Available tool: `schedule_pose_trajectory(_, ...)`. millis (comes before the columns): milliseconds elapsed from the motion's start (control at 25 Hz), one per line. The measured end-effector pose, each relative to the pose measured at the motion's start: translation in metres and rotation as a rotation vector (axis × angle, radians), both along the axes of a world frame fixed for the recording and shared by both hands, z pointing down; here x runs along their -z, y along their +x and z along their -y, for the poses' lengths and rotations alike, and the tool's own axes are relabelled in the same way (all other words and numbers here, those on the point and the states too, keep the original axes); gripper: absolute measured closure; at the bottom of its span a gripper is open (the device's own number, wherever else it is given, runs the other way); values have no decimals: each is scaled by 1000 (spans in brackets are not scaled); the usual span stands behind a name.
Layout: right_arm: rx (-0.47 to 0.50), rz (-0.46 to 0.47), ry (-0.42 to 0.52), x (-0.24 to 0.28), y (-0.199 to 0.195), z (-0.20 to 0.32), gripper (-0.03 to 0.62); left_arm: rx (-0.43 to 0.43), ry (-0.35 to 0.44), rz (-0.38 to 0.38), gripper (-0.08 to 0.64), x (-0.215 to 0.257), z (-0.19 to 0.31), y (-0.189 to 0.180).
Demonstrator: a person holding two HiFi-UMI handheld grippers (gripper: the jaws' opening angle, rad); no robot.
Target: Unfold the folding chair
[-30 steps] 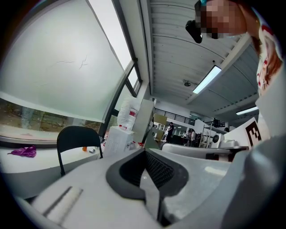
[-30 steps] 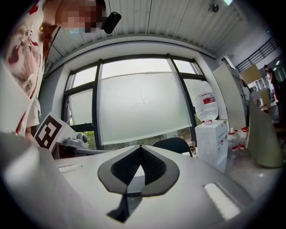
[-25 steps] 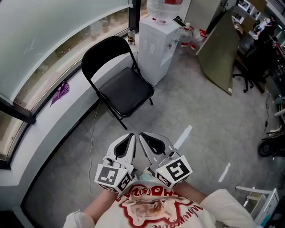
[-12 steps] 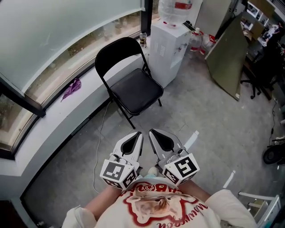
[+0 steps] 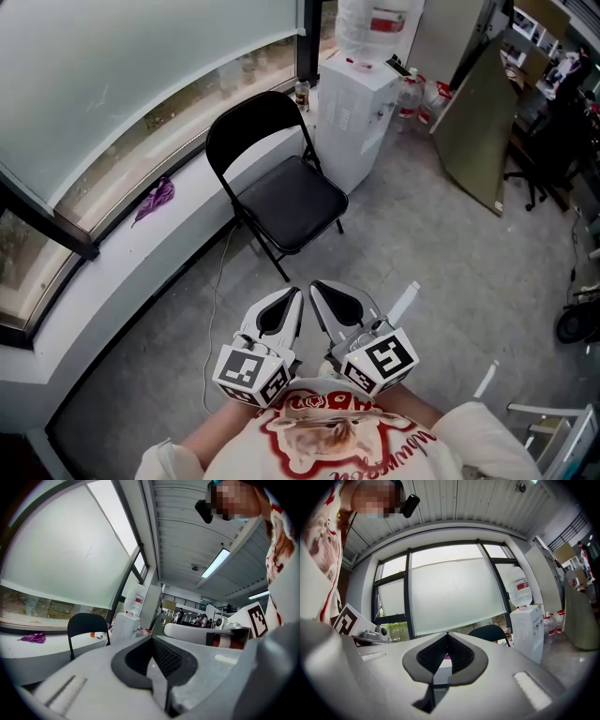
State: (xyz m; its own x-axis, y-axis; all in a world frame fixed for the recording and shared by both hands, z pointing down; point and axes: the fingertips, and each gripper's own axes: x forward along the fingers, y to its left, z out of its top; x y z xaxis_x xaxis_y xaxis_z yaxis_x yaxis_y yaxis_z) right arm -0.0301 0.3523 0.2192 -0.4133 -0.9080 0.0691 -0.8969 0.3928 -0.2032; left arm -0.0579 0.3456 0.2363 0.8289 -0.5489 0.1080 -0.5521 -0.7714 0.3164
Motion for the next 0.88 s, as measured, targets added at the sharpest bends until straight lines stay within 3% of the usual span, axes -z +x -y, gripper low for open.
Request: schedule_pose_trajectory(880, 3, -12, -8, -1, 3, -12, 571, -15, 12, -13, 552, 2, -7, 9)
